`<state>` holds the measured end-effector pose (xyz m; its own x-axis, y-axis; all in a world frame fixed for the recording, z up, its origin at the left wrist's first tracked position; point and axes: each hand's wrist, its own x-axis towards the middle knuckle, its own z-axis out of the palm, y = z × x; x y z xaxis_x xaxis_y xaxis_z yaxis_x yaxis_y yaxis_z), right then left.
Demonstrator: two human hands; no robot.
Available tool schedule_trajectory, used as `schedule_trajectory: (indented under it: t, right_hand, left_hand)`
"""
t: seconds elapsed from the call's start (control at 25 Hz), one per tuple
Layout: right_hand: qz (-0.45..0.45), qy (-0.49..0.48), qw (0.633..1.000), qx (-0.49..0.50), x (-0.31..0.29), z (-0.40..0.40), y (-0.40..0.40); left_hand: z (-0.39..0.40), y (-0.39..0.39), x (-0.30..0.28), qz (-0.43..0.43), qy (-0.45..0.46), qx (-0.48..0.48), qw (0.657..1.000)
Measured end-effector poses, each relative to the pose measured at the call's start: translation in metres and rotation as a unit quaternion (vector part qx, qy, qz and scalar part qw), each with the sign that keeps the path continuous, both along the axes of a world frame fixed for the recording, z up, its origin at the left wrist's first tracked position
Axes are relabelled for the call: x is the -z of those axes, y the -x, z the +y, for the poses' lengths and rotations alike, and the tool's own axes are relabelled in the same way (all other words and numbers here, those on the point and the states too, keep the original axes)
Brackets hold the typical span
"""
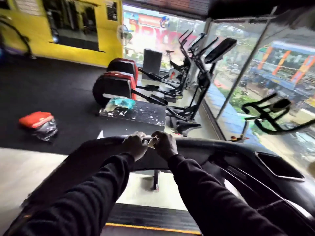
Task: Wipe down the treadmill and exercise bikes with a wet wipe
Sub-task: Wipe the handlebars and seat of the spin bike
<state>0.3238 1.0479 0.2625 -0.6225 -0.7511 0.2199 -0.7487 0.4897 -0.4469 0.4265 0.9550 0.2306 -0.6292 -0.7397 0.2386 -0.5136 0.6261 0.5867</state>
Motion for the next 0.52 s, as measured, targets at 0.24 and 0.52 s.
schedule_trajectory:
  t: [0.24,0.52]
  right_hand:
    - [-0.053,-0.026,0.983,-0.172,0.024,-0.182,-0.191]
    - [-0.069,-0.073,0.950,-0.294,0.048,-0.341,-0.366]
  left_hand:
    - [-0.149,-0.212,0.036,-0.029,-0.013,-0.181,0.983]
    - [-0.261,-0.430,0.061,-0.080,-0.041,-0.343,0.935]
